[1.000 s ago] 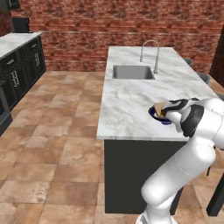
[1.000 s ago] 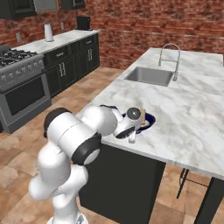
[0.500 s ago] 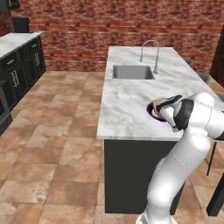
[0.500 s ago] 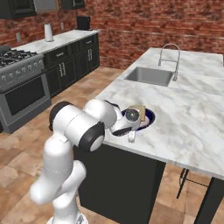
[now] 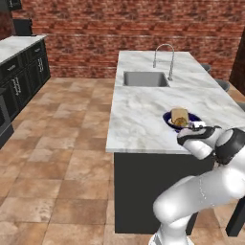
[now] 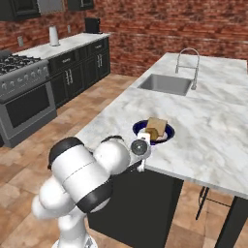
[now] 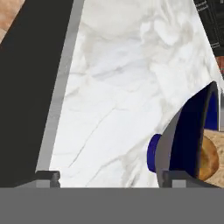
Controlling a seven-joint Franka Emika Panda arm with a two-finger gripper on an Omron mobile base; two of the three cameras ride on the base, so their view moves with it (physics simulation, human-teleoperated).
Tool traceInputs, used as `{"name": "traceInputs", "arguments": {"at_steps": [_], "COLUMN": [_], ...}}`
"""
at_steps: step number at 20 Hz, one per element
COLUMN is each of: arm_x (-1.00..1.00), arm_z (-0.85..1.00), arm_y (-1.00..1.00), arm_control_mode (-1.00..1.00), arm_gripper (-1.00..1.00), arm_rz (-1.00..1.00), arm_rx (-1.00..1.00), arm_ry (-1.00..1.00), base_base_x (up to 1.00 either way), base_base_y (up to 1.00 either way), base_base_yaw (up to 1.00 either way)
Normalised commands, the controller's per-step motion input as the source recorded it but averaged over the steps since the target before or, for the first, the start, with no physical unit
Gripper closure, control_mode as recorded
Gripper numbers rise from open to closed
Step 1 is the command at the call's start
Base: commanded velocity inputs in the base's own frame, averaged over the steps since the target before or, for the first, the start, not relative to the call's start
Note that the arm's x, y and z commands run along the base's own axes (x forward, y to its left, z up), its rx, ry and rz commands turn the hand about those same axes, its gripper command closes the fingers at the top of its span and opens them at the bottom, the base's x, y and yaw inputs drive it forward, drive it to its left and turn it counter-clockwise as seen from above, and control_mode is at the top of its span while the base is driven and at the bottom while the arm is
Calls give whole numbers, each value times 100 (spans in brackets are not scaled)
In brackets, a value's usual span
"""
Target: Pick up the heated bread from the toaster oven and place it in the bowl. Then move the bread bowl to the dining counter.
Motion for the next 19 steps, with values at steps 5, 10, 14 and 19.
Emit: {"name": "traceInputs", "arguments": {"at_steps": [5,10,14,19], "arm_x": [-100,-100,-100,-75], "arm_z": [61,94,100,100], "arm_y": [0,0,0,3], "arm_control_mode": [-100,-100,-100,-100], "arm_gripper": [-100,-100,-100,-100], "arm_rz": [-11,-12,-10,-7], "arm_rx": [3,1,0,-3], "arm_ry": [1,-2,-17,-25], "base_base_x": [0,0,0,0], "base_base_y": [0,0,0,0], "base_base_yaw": [0,0,0,0]}}
